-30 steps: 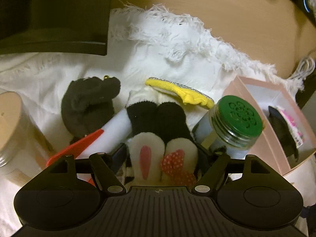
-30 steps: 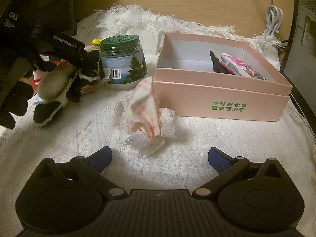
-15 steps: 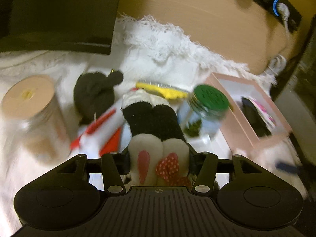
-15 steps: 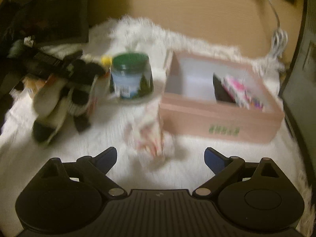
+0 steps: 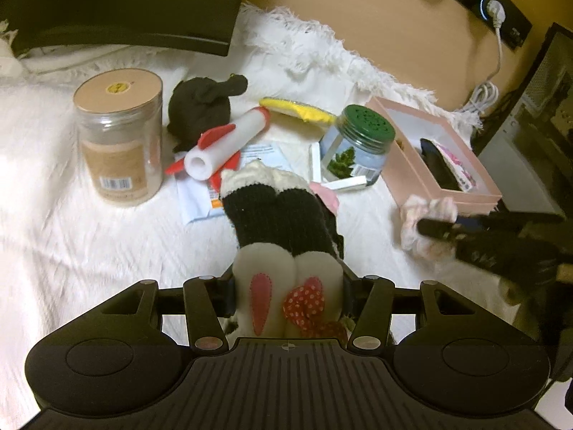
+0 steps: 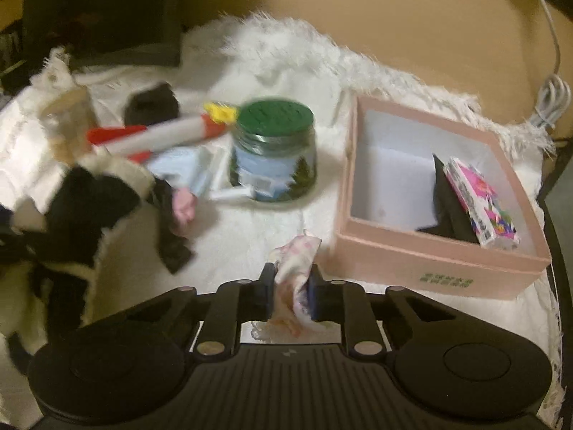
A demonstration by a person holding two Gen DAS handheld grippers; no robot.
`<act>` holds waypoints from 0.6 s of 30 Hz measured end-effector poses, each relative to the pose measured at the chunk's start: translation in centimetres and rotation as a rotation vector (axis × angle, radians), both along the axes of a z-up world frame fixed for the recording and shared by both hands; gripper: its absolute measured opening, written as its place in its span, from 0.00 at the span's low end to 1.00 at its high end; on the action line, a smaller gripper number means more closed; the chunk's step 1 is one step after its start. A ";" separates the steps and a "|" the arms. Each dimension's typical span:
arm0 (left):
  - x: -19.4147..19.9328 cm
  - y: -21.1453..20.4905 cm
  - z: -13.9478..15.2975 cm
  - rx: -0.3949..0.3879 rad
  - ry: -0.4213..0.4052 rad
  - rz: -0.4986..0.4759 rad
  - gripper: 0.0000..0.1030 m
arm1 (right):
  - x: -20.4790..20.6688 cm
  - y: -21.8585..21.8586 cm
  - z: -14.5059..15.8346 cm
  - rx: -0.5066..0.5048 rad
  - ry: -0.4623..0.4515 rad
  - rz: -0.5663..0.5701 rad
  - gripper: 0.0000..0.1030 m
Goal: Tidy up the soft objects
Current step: 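Lift the bunny plush with the left gripper while the right gripper lifts the crumpled cloth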
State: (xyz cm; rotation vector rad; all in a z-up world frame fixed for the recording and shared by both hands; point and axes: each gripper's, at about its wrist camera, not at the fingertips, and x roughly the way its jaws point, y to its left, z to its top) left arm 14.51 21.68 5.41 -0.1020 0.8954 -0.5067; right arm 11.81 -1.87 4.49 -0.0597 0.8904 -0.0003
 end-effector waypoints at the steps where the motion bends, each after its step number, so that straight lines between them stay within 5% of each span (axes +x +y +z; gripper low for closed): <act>1: -0.2 0.1 0.2 -0.008 0.003 -0.007 0.55 | -0.4 0.2 0.8 0.009 -0.010 0.009 0.14; 10: -0.9 -2.2 5.9 -0.113 -0.117 -0.125 0.55 | -3.1 -1.1 9.0 0.012 -0.171 0.046 0.14; 18: 3.0 -10.6 11.5 -0.271 -0.258 -0.258 0.55 | -2.6 -8.6 17.0 -0.042 -0.320 -0.108 0.14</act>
